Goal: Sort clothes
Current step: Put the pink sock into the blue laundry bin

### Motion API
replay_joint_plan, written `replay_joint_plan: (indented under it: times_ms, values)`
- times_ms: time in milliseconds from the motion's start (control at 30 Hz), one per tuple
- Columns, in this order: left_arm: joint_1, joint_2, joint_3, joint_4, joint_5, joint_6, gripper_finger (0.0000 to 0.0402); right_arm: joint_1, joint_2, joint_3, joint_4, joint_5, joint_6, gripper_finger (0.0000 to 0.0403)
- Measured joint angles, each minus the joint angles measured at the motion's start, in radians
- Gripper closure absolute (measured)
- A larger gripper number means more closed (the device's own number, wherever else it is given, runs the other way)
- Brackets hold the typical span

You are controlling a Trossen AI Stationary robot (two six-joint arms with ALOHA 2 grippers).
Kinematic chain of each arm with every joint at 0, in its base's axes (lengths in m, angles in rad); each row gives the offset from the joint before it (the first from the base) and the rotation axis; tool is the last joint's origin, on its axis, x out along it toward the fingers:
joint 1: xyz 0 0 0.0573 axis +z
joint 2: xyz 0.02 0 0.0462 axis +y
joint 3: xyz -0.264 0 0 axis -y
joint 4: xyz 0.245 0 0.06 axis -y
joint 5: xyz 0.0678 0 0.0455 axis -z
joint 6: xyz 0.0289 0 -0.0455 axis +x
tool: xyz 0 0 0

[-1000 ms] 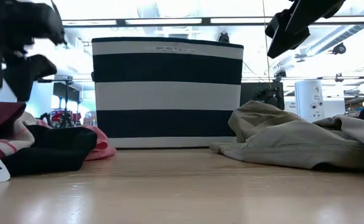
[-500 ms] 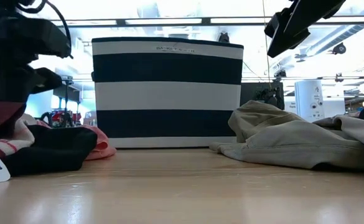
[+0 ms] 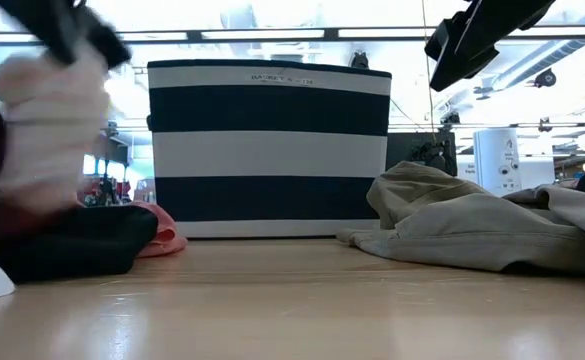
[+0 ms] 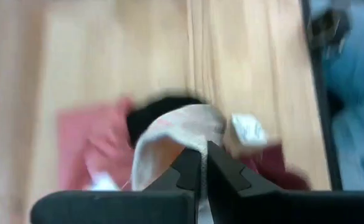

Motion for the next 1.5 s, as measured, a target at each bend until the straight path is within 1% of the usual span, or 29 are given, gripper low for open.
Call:
replay_joint_plan:
  times_ms: [133,200,233,300,467,600,767,833,1000,1133,1233,1333,1400,1500]
  values:
    - [0.0,0.0,0.1,-0.002,-0.199,0.028,0.0401,0.0,0.0,0.0,0.001,0.0,0.0,0.0185]
    - [0.004,0.0,0.141,-0.002,-0.29,0.075,0.0401,0.0,0.0,0.0,0.001,0.0,0.0,0.0188]
    - [0.012,0.0,0.16,-0.004,-0.317,0.106,0.0401,0.0,0.0,0.0,0.001,0.0,-0.001,0.0189]
    - [0.04,-0.001,0.199,-0.002,-0.338,0.158,0.0401,0.0,0.0,0.0,0.004,0.0,-0.003,0.0193]
    - [0.137,-0.004,0.298,0.008,-0.35,0.312,0.0401,0.0,0.0,0.0,0.025,0.0,-0.013,0.0197]
    - [0.243,-0.001,0.378,0.007,-0.349,0.441,0.0401,0.0,0.0,0.0,0.033,-0.001,-0.023,0.0194]
    - [0.397,0.02,0.47,0.005,-0.273,0.573,0.0401,0.0,0.0,0.0,0.033,0.0,-0.027,0.0194]
    - [0.459,0.03,0.494,0.005,-0.267,0.62,0.0401,0.0,0.0,0.0,0.033,-0.001,-0.027,0.0197]
    - [0.603,0.068,0.527,-0.003,-0.227,0.664,0.0402,0.0,0.0,0.0,0.033,-0.001,-0.027,0.0198]
    - [0.687,0.102,0.529,-0.004,-0.218,0.681,0.0401,0.0,0.0,0.0,0.033,-0.001,-0.028,0.0194]
    - [0.722,0.132,0.529,-0.004,-0.217,0.681,0.0392,0.0,0.0,0.0,0.033,-0.001,-0.03,0.0196]
    - [0.728,0.157,0.529,-0.011,-0.214,0.709,0.0373,0.0,0.0,0.0,0.033,-0.001,-0.032,0.0199]
    - [0.724,0.17,0.529,-0.03,-0.2,0.756,0.0355,0.0,0.0,0.0,0.032,-0.001,-0.035,0.0198]
    - [0.708,0.185,0.529,-0.043,-0.196,0.768,0.0318,0.0,0.0,0.0,0.032,-0.001,-0.035,0.0195]
